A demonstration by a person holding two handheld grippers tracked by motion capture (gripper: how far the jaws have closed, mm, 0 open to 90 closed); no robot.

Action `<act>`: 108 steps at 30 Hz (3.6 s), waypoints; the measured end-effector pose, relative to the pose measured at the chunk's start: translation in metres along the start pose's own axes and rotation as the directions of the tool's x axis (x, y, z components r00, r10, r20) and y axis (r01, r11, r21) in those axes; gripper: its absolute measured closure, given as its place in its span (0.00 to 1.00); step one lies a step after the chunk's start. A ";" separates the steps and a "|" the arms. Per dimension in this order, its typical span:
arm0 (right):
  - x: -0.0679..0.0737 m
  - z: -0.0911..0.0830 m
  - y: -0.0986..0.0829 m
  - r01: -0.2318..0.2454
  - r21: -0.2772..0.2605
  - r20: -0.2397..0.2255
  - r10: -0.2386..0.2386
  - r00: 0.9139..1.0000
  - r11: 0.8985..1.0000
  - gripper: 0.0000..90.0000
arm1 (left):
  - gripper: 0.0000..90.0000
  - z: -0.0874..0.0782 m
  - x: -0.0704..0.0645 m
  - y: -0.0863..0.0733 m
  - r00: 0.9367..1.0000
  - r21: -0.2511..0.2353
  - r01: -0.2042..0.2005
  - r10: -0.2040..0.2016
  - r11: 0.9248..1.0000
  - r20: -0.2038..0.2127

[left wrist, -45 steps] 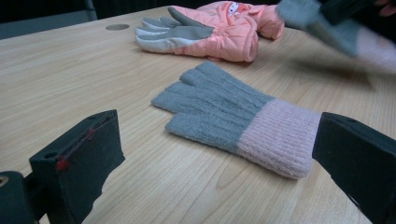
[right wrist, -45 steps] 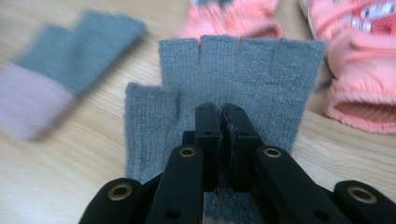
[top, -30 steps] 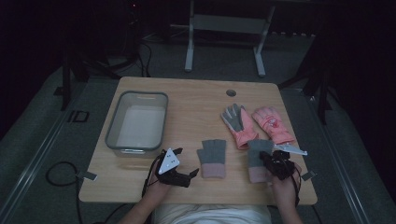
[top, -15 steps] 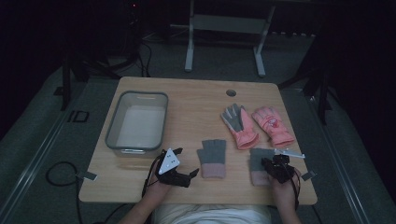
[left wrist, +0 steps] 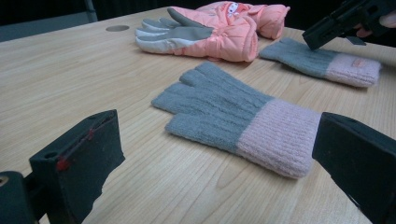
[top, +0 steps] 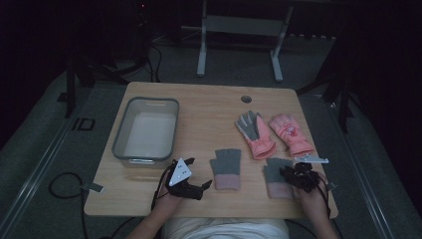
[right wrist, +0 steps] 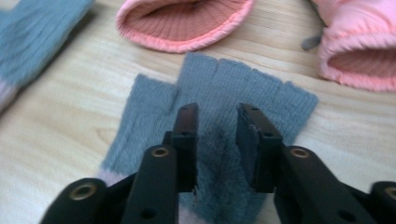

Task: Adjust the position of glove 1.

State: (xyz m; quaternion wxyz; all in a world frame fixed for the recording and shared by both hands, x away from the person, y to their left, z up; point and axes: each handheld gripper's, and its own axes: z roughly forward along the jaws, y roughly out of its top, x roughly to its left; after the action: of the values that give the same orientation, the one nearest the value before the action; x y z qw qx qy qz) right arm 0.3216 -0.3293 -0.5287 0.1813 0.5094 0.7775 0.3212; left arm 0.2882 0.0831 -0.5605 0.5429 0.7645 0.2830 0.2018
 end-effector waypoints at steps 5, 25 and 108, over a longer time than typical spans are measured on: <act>-0.005 -0.001 0.001 0.067 0.032 -0.041 -0.065 0.997 0.997 0.71 | 0.01 0.000 0.000 0.000 1.000 -0.002 0.004 -0.004 1.000 -0.001; 0.007 0.010 -0.007 0.084 0.052 -0.013 -0.084 0.996 0.995 0.93 | 0.01 0.000 0.000 0.000 1.000 0.000 0.000 0.000 1.000 -0.002; 0.133 0.067 0.067 0.053 0.002 -0.240 -0.051 0.969 0.999 0.78 | 0.01 0.004 -0.006 0.002 0.998 0.032 -0.061 0.062 0.998 -0.033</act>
State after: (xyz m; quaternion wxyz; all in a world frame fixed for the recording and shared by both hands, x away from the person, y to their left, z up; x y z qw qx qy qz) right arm 0.3524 -0.1691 -0.5258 0.0921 0.4469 0.8083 0.3721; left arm 0.2868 0.0763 -0.5602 0.5196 0.7777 0.2715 0.2269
